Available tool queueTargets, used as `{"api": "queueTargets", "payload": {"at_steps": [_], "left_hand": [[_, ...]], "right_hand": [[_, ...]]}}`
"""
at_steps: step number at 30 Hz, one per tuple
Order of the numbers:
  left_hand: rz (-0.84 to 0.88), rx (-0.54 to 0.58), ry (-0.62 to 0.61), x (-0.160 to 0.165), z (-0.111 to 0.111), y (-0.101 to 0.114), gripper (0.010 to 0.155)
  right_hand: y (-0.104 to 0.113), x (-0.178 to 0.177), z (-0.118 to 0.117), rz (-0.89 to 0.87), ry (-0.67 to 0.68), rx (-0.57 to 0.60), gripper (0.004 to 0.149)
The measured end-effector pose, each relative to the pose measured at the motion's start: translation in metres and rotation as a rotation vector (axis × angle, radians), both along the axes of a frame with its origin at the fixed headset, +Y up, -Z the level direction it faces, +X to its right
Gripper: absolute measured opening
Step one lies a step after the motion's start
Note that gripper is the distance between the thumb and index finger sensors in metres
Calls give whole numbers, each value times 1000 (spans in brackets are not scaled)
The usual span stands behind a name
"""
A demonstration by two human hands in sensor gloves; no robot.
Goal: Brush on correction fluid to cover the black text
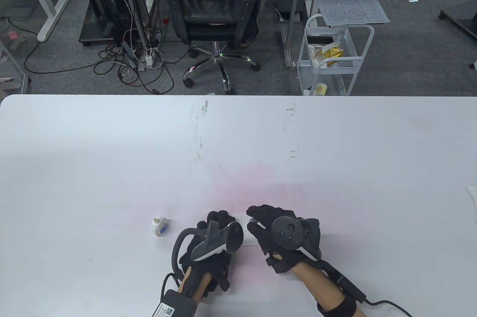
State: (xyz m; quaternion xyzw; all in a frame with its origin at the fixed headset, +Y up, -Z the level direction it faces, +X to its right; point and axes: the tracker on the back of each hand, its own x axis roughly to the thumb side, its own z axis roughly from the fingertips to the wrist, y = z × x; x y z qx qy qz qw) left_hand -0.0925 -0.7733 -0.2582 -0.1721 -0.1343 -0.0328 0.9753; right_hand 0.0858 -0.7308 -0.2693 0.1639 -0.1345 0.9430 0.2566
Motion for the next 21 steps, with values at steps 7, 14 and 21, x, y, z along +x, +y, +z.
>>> {"api": "queueTargets", "payload": {"at_steps": [7, 14, 21], "left_hand": [[0, 0, 0, 0, 0, 0, 62], [-3, 0, 1, 0, 0, 0, 62], [-3, 0, 1, 0, 0, 0, 62]], "right_hand": [[-4, -6, 1, 6, 46, -18, 46], [-4, -6, 1, -5, 49, -14, 46], [-2, -2, 1, -33, 10, 28, 46]]}}
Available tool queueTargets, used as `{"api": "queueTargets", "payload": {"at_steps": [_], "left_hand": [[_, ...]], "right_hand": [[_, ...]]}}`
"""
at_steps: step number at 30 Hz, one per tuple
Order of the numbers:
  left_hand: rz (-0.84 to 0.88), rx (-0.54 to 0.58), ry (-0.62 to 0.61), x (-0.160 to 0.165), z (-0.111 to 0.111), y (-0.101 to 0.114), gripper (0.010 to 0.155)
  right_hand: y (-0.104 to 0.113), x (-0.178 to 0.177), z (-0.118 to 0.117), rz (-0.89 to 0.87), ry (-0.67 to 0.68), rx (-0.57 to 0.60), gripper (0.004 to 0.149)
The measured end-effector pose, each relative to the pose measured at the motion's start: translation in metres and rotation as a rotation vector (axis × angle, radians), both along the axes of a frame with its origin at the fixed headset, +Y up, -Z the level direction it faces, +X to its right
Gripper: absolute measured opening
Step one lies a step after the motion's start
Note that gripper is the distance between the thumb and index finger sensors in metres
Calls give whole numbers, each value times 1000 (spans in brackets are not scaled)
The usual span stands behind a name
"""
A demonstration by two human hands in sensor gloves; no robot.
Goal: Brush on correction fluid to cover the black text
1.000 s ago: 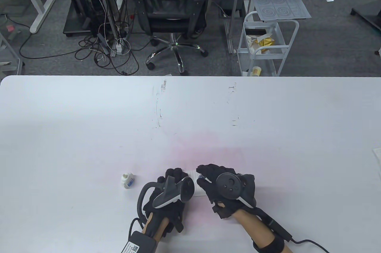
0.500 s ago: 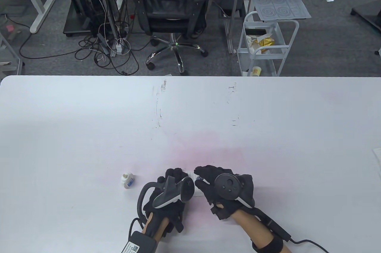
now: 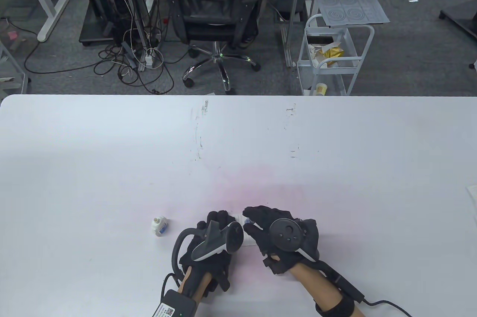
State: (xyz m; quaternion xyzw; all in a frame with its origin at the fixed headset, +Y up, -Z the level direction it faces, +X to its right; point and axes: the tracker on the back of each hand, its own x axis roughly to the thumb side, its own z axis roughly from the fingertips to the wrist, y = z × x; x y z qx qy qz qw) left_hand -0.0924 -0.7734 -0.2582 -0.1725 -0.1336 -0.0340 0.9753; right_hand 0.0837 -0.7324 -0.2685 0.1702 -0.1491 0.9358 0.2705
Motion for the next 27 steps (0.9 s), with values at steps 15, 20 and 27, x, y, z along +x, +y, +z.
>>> {"api": "queueTargets", "payload": {"at_steps": [15, 20, 27], "left_hand": [[0, 0, 0, 0, 0, 0, 62], [0, 0, 0, 0, 0, 0, 62], [0, 0, 0, 0, 0, 0, 62]], "right_hand": [[-1, 2, -4, 11, 23, -73, 45], [3, 4, -4, 13, -11, 6, 44], [0, 1, -6, 50, 36, -70, 44]]}}
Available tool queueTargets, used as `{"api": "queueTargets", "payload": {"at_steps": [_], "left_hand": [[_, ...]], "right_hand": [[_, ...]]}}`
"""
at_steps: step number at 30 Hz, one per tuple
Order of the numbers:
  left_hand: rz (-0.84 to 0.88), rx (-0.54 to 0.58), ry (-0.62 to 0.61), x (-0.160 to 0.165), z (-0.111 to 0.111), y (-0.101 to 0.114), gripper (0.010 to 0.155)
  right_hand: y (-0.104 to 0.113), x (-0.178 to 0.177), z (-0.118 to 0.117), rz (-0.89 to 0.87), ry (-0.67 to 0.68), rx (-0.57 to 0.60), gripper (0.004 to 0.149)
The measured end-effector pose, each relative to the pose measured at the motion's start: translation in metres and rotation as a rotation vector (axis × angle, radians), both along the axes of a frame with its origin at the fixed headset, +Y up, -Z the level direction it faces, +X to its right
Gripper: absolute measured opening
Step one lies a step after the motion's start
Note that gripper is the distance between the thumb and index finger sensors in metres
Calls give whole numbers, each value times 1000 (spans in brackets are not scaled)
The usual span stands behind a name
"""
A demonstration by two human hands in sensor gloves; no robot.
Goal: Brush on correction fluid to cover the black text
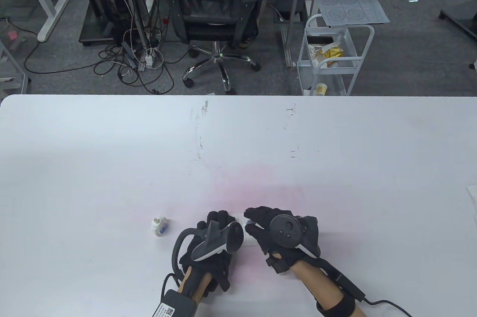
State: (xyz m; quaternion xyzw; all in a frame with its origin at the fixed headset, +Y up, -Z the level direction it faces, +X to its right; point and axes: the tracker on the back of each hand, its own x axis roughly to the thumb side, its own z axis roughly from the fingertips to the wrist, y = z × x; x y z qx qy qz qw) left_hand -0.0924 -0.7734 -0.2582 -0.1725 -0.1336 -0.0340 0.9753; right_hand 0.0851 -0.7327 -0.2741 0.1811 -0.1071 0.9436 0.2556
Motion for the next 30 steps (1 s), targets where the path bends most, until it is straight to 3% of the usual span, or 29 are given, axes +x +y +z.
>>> {"api": "queueTargets", "payload": {"at_steps": [8, 15, 22, 30], "left_hand": [[0, 0, 0, 0, 0, 0, 62], [0, 0, 0, 0, 0, 0, 62], [0, 0, 0, 0, 0, 0, 62], [0, 0, 0, 0, 0, 0, 62]], "right_hand": [[1, -1, 3, -15, -22, 68, 43], [0, -2, 1, 9, 10, -1, 43], [3, 0, 4, -7, -33, 86, 43], [1, -1, 3, 25, 12, 19, 42]]}}
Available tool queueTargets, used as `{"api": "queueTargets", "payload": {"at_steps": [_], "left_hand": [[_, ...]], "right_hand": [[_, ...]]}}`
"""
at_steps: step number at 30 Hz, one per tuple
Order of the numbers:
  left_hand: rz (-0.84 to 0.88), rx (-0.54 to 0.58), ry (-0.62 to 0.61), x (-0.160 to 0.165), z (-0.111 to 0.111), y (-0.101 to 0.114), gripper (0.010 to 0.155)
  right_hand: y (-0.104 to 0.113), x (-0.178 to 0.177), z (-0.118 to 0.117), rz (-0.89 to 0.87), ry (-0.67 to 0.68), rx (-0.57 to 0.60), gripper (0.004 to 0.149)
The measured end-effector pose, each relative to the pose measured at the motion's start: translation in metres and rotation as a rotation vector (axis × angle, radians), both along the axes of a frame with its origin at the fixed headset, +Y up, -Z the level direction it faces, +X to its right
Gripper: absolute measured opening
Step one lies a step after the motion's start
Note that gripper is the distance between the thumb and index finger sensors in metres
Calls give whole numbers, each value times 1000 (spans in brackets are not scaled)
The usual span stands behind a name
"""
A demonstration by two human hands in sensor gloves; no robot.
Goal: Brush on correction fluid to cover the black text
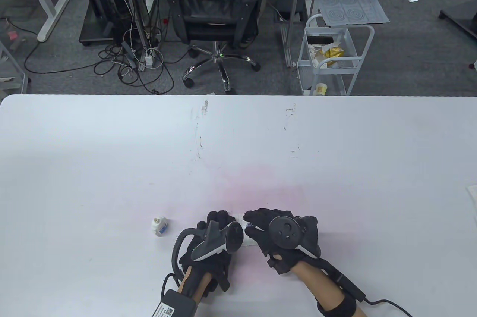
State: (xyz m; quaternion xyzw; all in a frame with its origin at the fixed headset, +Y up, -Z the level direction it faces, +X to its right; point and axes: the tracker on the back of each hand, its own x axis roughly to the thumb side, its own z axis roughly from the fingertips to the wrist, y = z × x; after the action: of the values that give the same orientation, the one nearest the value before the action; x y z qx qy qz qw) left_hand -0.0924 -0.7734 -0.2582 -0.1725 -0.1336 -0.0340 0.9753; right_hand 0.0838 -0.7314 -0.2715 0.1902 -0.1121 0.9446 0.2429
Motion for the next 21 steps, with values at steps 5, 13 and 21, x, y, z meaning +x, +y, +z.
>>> {"api": "queueTargets", "payload": {"at_steps": [5, 13, 21], "left_hand": [[0, 0, 0, 0, 0, 0, 62], [0, 0, 0, 0, 0, 0, 62], [0, 0, 0, 0, 0, 0, 62]], "right_hand": [[3, 1, 2, -30, -27, 60, 42], [0, 1, 1, 10, -4, 16, 43], [1, 1, 3, -14, -29, 71, 43]]}}
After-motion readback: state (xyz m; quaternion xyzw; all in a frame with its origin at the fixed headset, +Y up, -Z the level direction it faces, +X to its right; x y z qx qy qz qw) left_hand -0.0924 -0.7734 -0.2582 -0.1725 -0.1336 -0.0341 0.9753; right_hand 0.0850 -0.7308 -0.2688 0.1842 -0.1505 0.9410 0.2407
